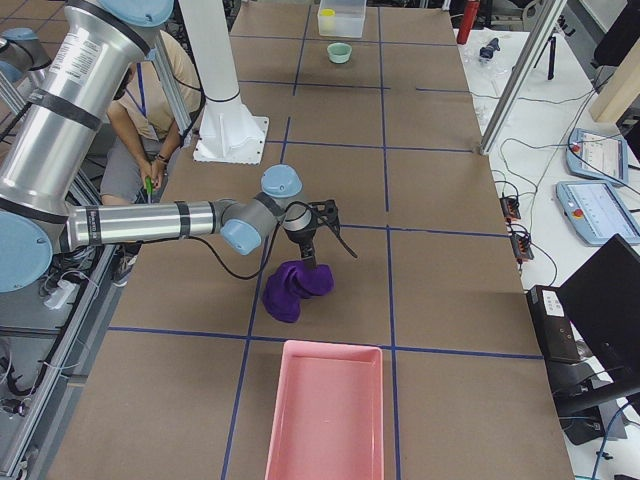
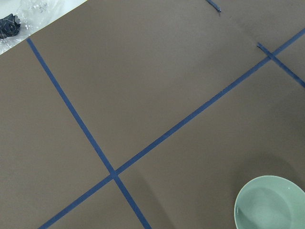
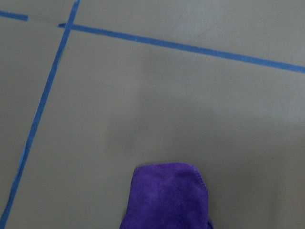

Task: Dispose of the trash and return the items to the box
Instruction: 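Reach the right gripper down to the purple cloth and grasp it, then lift the purple cloth with the right gripper into the pink box, then grasp the green bowl rim with the left gripper while the right withdraws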

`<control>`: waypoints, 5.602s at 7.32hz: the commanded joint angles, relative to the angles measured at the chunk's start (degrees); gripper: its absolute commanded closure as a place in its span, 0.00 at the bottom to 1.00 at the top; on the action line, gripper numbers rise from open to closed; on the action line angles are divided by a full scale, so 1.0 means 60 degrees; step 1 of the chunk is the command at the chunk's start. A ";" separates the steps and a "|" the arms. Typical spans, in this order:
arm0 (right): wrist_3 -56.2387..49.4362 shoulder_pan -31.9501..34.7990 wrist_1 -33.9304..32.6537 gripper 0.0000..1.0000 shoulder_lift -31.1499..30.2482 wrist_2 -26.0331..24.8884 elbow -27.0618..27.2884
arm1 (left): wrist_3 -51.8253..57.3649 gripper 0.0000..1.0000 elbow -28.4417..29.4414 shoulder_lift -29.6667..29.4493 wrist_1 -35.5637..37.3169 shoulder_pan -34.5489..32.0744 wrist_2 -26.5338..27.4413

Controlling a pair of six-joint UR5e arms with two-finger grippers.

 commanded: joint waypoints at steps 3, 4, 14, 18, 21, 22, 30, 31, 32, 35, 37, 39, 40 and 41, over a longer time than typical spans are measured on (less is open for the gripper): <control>0.0493 -0.1936 0.0932 1.00 -0.0152 -0.1550 -0.1034 | -0.0021 0.00 0.0079 -0.0319 0.0044 0.0014 -0.0017; 0.0247 -0.2025 0.0932 1.00 -0.0137 -0.1812 -0.1035 | -0.0021 0.00 0.0094 -0.0320 0.0044 0.0014 -0.0017; -1.6576 0.9289 -1.0515 1.00 0.4676 0.0488 -0.1235 | -0.0268 0.00 0.0050 -0.0393 0.0015 0.0014 0.0042; -1.4210 0.9532 -0.8303 0.00 0.2884 0.2352 -0.2368 | -0.0314 0.00 0.0006 -0.0393 0.0014 0.0029 0.0042; -0.9078 0.8266 -0.8179 0.00 0.2822 0.3825 -0.0576 | -0.1173 0.00 -0.0067 -0.0378 0.0015 0.0102 0.0086; -0.7578 0.7300 -0.8092 0.00 0.2822 0.3796 0.0057 | -0.1787 0.00 -0.0125 -0.0349 -0.0102 0.0392 0.0579; -0.1953 0.2559 -0.3374 0.00 0.2089 0.1774 0.0166 | -0.8721 0.13 0.0790 0.1716 -0.5765 0.5242 0.3863; -0.1953 0.2545 -0.3360 0.00 0.2089 0.1774 0.0152 | -0.8766 0.17 0.1464 0.1716 -0.6453 0.5374 0.4155; -0.1967 0.2545 -0.3374 0.00 0.2089 0.1760 0.0152 | -0.8795 0.19 0.1659 0.1716 -0.6562 0.5491 0.4303; -0.1982 0.2545 -0.3360 0.00 0.2060 0.1760 0.0137 | -1.0269 0.46 0.1984 0.1600 -0.6592 0.6207 0.4641; -0.1982 0.2545 -0.3360 0.00 0.2017 0.1745 0.0137 | -1.1093 0.70 0.1984 0.1424 -0.6607 0.6721 0.4946; -0.1982 0.2545 -0.3360 0.00 0.2016 0.1614 0.0137 | -1.0848 1.00 0.1984 0.1423 -0.6694 0.6738 0.4964; -0.1982 0.2545 -0.3360 0.00 0.2002 0.1613 0.0137 | -1.0600 1.00 0.1897 0.1452 -0.6869 0.6694 0.4906; -0.1982 0.2545 -0.3345 0.00 0.1987 0.1613 0.0137 | -1.0162 1.00 0.1649 0.1511 -0.6812 0.6650 0.4572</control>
